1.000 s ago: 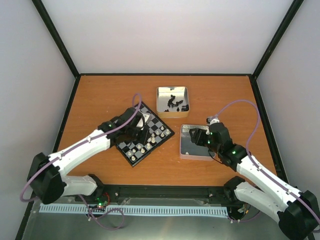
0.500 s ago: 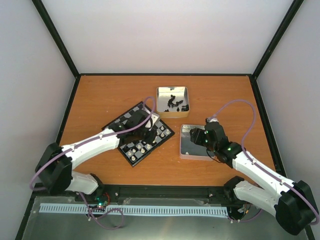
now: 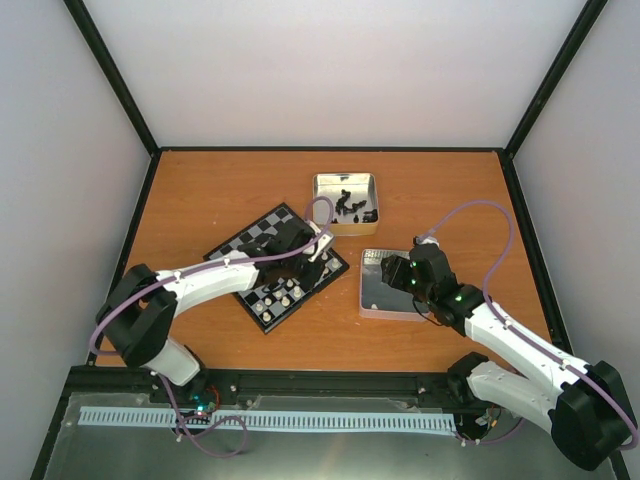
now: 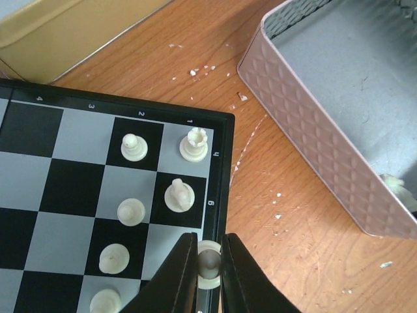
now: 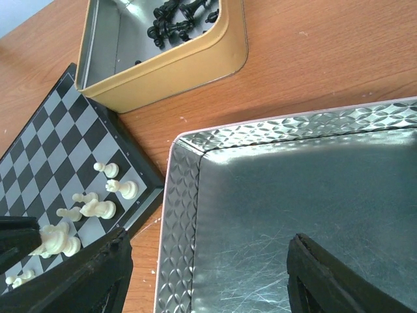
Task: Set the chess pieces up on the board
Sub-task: Place the chess piece on the chessboard, then adjust the chess piece on the chessboard.
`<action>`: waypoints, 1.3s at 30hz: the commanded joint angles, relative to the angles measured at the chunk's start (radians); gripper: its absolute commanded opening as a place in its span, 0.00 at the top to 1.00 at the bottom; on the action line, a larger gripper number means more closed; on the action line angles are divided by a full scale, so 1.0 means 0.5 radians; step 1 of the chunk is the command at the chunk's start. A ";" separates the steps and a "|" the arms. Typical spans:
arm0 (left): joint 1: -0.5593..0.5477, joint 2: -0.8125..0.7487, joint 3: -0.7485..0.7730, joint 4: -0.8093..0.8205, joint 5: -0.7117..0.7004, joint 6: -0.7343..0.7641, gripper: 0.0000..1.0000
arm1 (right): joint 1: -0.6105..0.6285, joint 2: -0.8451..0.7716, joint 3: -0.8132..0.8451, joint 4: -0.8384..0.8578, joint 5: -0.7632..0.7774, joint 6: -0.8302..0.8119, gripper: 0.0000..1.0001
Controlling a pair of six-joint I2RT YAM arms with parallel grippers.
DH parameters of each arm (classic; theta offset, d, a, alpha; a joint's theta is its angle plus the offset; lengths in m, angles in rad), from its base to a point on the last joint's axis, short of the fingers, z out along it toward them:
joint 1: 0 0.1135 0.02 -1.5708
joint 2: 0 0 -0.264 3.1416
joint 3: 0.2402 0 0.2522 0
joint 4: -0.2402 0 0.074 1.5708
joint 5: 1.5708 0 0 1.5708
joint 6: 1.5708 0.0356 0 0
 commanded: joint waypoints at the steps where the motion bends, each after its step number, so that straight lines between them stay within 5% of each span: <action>1: -0.020 0.090 0.078 0.081 -0.052 0.071 0.93 | -0.008 0.004 -0.021 0.005 0.045 0.016 0.34; 27: -0.022 0.277 0.032 0.137 -0.191 0.047 0.90 | -0.016 -0.086 -0.071 -0.031 0.045 0.054 0.34; 39: -0.020 0.107 0.063 -0.002 -0.129 0.021 0.74 | -0.016 -0.118 -0.035 -0.095 0.056 0.035 0.34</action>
